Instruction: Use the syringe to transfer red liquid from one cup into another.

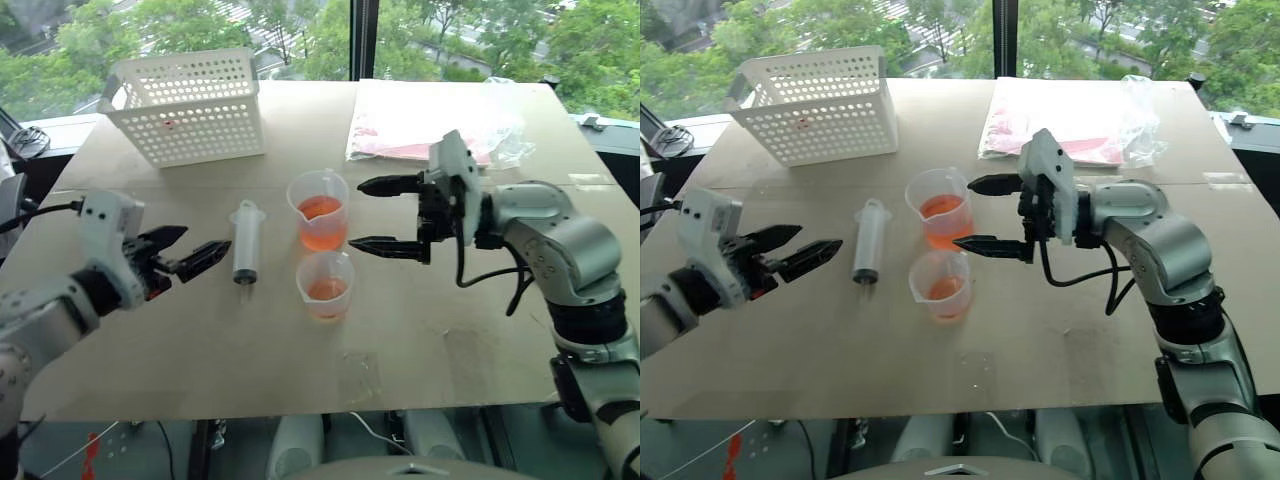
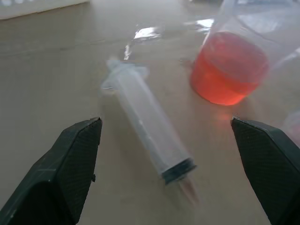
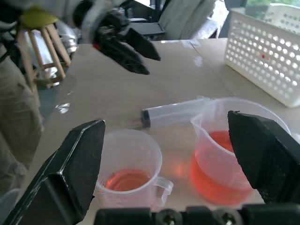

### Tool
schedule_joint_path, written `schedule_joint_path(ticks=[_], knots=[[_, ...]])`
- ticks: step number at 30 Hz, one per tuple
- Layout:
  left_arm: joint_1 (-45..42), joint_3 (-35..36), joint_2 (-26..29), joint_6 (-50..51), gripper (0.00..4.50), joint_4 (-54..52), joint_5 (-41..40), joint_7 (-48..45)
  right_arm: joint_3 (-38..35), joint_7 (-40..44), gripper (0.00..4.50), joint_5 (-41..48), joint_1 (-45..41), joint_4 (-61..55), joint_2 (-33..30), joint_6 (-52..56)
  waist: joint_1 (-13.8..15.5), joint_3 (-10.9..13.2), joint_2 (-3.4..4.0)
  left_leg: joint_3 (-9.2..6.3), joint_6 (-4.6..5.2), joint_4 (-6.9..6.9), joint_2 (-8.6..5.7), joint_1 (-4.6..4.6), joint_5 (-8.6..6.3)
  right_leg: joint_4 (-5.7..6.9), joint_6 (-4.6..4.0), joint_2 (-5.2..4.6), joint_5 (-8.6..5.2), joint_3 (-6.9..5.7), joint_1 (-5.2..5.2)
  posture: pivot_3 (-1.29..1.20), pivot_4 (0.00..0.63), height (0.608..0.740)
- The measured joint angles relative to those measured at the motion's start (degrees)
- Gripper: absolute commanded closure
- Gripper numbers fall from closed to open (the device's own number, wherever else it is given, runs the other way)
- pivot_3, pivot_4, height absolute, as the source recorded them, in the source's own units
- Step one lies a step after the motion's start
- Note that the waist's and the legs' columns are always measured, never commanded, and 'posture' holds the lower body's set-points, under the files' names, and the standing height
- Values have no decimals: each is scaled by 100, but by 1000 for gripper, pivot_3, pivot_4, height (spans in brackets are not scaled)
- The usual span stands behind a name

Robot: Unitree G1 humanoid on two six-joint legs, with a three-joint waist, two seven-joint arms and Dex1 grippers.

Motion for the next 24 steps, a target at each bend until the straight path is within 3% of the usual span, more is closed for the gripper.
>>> schedule_joint_path(ticks=[3, 6, 8, 10, 11, 14, 16, 20, 24], knots=[[-1043, -589, 622, 800, 0, 437, -962, 1163, -256, 446, 49, 246, 360, -113, -359, -309, 29, 7, -11, -9, 1, 15, -6, -3, 0, -3, 2, -2, 1, 12, 1, 0, 150, 740], [-1852, -1726, 1267, 855, 0, 1465, -2768, 2515, -724, 638, 49, 547, 539, -194, -688, -456, -43, 10, -7, -7, 1, 18, -5, 7, 0, 7, 3, -9, 2, 19, 2, 0, 150, 740], [-2281, -2448, 1342, 687, 0, 1903, -3590, 3341, -941, 644, 49, 680, 650, -271, -852, -484, -59, 10, -7, -10, 0, 19, 0, 10, 0, 17, 2, -7, 2, 15, 2, 0, 150, 740], [-2608, -2882, 1307, 597, 0, 2141, -3913, 3827, -1018, 628, 49, 743, 739, -341, -905, -507, -57, 9, -8, -14, -1, 19, -2, 9, 1, 19, 0, 3, 2, 12, 2, 0, 150, 740], [-3108, -3311, 1053, 509, 0, 2448, -4084, 4453, -1130, 537, 49, 814, 876, -419, -968, -509, -31, 9, -6, -14, -2, 20, -22, 9, 2, 22, -2, 3, 2, 6, 4, 0, 150, 740], [-3660, -3826, 561, 362, 0, 3040, -4170, 5312, -1291, 277, 49, 989, 971, -596, -997, -469, -5, 9, -6, -5, -4, 25, -28, 6, 3, 27, -1, 2, 2, 8, 5, 0, 150, 740], [-4344, -4219, -325, 299, 0, 3780, -3953, 5770, -1404, -46, 49, 1155, 1048, -860, -1003, -381, 79, 6, -12, -3, -5, 40, -33, -2, 4, 22, 0, 2, 3, 2, 9, 0, 150, 740], [-4850, -4400, -902, 523, 0, 4747, -3207, 5820, -1434, -400, 49, 1314, 1191, -1178, -1031, -252, 83, 6, -13, 5, -6, 43, -41, -3, 5, 11, 1, -1, 3, 8, 13, 0, 150, 740], [-5155, -4417, -1315, 884, 1330, 5549, -1924, 5303, -1471, -676, 0, 1370, 1367, -1375, -1153, -193, 77, 6, -13, 2, -27, 39, -42, -3, 17, 10, 1, 1, 2, 5, 12, 0, 150, 740]])
